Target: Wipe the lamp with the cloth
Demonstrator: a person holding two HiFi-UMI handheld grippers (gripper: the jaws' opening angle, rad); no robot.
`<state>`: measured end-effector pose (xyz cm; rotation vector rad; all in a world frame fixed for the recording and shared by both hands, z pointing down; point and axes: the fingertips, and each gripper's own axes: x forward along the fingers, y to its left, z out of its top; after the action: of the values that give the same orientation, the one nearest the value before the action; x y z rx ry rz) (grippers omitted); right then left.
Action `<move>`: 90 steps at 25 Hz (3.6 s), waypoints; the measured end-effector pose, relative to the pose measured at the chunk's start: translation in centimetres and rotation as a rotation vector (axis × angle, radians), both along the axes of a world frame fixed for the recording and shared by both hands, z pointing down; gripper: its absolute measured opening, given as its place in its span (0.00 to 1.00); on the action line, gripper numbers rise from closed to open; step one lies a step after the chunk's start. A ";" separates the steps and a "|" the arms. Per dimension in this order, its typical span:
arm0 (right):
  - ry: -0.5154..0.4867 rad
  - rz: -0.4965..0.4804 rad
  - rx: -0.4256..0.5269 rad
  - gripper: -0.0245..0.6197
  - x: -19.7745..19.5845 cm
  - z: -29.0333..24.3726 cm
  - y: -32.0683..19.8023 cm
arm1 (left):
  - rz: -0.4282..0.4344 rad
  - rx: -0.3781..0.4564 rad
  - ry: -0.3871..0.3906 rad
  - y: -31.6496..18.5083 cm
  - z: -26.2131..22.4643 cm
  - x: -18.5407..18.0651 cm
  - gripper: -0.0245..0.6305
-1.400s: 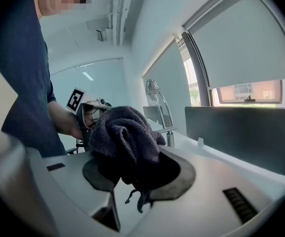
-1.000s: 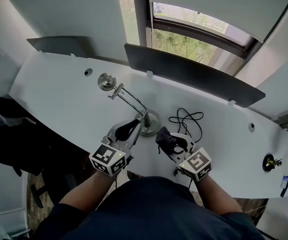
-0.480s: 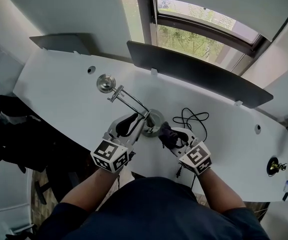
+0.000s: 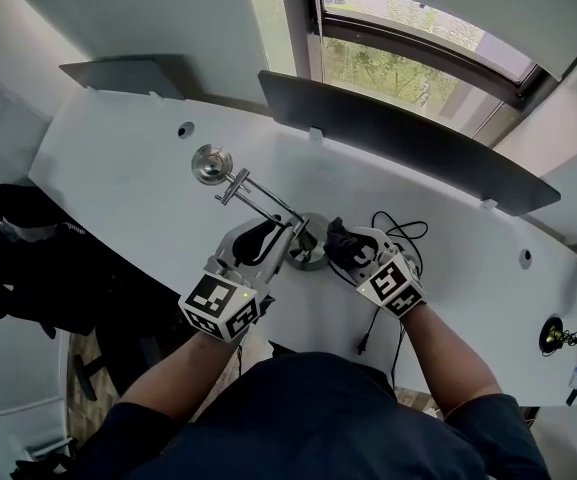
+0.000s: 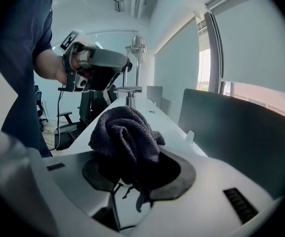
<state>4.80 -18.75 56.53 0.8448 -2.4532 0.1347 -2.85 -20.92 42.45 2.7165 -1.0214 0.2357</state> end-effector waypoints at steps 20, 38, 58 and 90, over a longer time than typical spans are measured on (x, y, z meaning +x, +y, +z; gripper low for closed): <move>0.429 -0.355 0.092 0.28 -2.8 9.9 -5.6 | 0.006 -0.021 0.040 -0.5 -0.6 0.1 0.12; 0.476 -0.279 -0.075 0.28 -3.9 12.2 0.8 | 0.020 -0.028 0.058 -0.5 -0.2 0.1 0.12; 0.558 -0.289 -0.154 0.28 -11.3 12.8 4.4 | 0.080 -0.027 0.059 -0.5 -0.1 0.3 0.12; 0.673 -0.237 -0.027 0.28 -1.0 11.8 -6.6 | 0.025 -0.044 0.055 -0.6 -0.3 0.2 0.11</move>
<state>3.81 -25.31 68.38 0.4733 -1.8836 -0.1774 -2.69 -21.50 42.18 2.6814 -0.9568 0.1848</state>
